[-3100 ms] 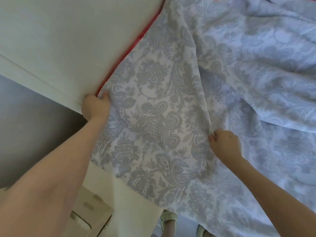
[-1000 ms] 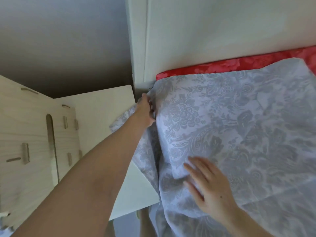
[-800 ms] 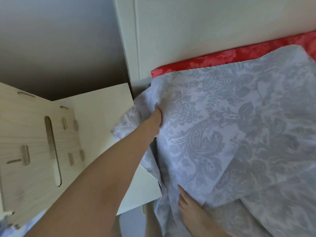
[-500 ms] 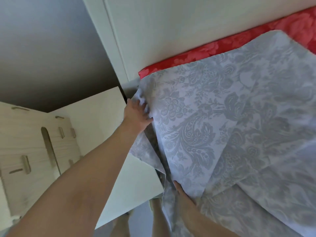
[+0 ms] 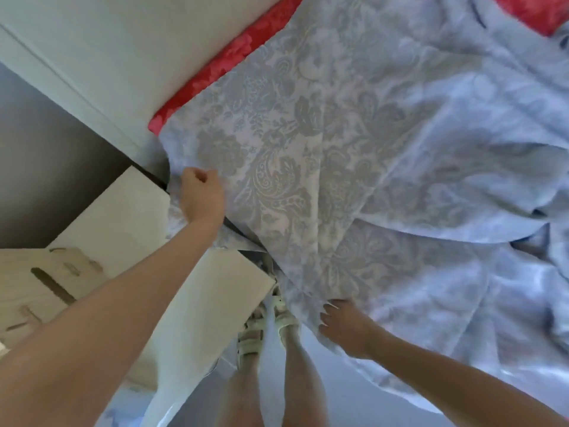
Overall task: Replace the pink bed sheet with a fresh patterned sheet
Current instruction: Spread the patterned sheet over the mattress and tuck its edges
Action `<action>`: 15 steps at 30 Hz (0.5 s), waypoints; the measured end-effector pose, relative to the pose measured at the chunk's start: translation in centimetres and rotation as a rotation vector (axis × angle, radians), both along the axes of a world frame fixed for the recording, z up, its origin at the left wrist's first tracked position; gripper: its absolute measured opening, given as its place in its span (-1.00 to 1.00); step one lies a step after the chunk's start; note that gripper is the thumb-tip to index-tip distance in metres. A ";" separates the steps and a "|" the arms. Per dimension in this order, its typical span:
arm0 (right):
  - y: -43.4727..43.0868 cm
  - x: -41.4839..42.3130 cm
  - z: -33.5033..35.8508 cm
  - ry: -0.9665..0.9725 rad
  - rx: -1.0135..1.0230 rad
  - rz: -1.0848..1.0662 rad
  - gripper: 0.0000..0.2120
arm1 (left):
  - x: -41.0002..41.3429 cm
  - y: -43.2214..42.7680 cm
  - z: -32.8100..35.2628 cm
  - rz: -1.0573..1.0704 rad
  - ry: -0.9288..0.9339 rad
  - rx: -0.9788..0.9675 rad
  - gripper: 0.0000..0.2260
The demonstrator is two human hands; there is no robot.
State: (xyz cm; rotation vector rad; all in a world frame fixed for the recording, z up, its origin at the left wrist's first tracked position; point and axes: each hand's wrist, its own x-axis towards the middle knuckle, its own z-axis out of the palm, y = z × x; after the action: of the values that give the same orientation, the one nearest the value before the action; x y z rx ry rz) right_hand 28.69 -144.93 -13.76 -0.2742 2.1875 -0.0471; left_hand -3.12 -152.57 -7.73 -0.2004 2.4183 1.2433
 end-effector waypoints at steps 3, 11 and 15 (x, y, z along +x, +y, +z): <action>-0.6 3.4 2.3 0.222 -0.035 -0.131 -0.75 | 3.8 2.5 1.7 -0.312 0.022 -0.013 -0.92; -3.1 16.4 10.0 0.458 0.125 -1.151 -0.74 | 17.3 10.1 6.6 -0.905 0.112 -0.041 -0.83; -4.5 28.1 14.7 0.369 0.267 -1.773 -0.72 | 28.4 14.7 10.3 -1.138 0.151 -0.001 -0.85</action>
State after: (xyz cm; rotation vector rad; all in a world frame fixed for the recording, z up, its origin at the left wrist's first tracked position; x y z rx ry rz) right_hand 56.82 -149.39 0.90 1.9188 2.0291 -0.6902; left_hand 25.32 -137.90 2.58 1.1356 2.0257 0.6956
